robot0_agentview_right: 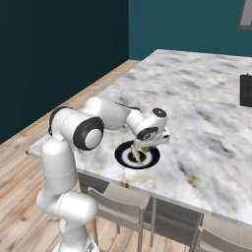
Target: Take the lemon wedge from the fridge and place it on the plate with fish on the dining counter.
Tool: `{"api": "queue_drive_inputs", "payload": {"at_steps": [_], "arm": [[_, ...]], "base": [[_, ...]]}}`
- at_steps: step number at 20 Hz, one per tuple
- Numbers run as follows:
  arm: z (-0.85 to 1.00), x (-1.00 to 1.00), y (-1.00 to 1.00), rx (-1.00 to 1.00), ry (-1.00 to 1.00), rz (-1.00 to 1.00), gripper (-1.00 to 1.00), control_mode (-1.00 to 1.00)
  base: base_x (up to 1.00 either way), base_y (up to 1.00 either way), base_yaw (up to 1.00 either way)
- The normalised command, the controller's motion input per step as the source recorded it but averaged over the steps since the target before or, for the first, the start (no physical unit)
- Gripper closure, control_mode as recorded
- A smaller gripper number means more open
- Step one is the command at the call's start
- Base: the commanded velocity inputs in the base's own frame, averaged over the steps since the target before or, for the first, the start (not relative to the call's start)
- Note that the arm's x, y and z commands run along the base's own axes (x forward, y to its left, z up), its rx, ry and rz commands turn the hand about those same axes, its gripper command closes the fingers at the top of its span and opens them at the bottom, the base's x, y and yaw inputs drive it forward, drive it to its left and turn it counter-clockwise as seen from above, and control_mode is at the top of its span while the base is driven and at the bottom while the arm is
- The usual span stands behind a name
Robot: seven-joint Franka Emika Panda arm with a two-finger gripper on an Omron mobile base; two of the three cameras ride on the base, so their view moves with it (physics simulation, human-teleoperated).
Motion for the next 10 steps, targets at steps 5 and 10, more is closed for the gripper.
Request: {"api": "queue_drive_inputs", "payload": {"at_steps": [5, 10], "arm": [[-0.03, 0.02, 0.0, 0.0, 0.0, 0.01, -1.0, -1.0], [0.4, 0.0, 0.04, 0.0, 0.0, -0.01, -1.0, -1.0]], "base": [[0.0, 0.0, 0.0], [0.0, 0.0, 0.0]]}}
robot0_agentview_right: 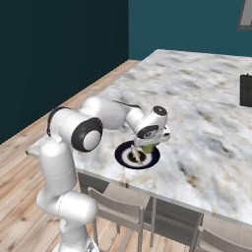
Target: Take the lemon wedge from the fridge and place it on the plate with fish on the dining counter.
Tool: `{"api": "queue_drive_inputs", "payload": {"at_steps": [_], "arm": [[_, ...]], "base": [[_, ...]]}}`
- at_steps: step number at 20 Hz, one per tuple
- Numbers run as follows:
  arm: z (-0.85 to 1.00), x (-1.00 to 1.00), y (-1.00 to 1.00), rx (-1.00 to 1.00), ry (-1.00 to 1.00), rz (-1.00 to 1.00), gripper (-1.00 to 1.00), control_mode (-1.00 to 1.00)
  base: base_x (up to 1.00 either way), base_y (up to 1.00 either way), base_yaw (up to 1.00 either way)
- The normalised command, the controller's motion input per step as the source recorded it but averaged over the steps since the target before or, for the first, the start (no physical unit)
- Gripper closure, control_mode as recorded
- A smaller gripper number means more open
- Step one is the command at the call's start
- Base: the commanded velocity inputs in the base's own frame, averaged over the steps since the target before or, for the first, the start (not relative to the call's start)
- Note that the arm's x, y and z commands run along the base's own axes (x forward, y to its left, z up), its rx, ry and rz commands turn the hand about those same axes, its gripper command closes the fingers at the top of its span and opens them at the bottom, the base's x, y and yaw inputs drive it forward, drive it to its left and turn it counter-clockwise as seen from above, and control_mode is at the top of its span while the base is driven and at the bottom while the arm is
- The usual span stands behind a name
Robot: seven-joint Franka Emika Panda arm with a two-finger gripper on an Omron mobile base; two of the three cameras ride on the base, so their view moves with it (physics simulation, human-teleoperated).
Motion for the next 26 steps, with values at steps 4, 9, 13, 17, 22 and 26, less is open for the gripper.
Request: {"api": "queue_drive_inputs", "payload": {"at_steps": [4, 9, 13, 17, 22, 26], "arm": [[1.0, -0.15, 0.24, 0.0, -0.01, 0.0, -1.0, -1.0], [0.87, -0.8, 0.3, 0.0, 0.0, 0.0, -1.0, -1.0], [0.34, -1.0, 0.47, -0.04, -0.07, 0.0, -1.0, -1.0], [0.29, -1.0, 0.56, -0.06, -0.07, 0.0, -1.0, -1.0], [0.01, -1.0, 0.86, -0.1, -0.09, 0.0, -1.0, -1.0], [0.0, -1.0, 0.82, -0.24, -0.46, 0.0, -1.0, -1.0]], "base": [[0.0, 0.0, 0.0], [0.0, 0.0, 0.0], [0.0, 0.0, 0.0], [0.0, 0.0, 0.0], [0.0, 0.0, 0.0], [0.0, 0.0, 0.0]]}}
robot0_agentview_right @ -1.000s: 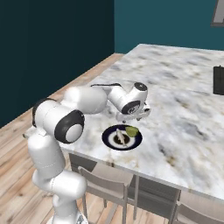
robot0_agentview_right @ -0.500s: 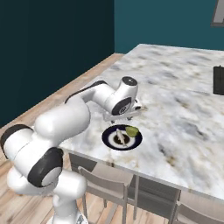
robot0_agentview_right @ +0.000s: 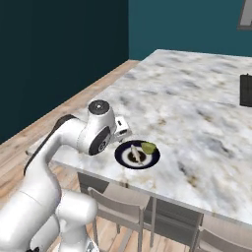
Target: Take the lemon wedge from the fridge and place it on the plate with fish on the dining counter.
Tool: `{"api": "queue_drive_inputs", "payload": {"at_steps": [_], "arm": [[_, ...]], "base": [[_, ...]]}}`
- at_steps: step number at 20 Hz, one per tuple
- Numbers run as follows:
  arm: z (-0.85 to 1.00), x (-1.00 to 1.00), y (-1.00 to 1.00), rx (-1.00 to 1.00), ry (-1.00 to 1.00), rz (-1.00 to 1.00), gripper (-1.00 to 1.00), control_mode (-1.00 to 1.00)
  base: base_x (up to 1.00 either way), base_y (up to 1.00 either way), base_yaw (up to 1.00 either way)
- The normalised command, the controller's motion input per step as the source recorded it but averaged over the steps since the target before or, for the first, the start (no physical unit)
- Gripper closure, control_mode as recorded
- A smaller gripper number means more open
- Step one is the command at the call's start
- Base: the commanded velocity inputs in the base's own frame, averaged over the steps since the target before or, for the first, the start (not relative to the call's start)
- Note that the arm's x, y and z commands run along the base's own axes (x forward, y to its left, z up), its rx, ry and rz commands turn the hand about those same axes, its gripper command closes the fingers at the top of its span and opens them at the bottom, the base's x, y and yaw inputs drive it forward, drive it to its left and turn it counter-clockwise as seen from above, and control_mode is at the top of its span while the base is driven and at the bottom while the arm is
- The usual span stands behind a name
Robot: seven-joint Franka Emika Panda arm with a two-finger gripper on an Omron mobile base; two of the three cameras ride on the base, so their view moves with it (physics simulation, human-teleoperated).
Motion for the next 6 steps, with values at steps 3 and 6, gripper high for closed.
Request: {"api": "queue_drive_inputs", "payload": {"at_steps": [3, 6], "arm": [[0.14, -1.0, 0.74, -0.3, -0.6, 0.0, -1.0, -1.0], [1.0, -1.0, 0.51, -0.19, -0.71, 0.0, -1.0, -1.0]], "base": [[0.0, 0.0, 0.0], [0.0, 0.0, 0.0]]}}
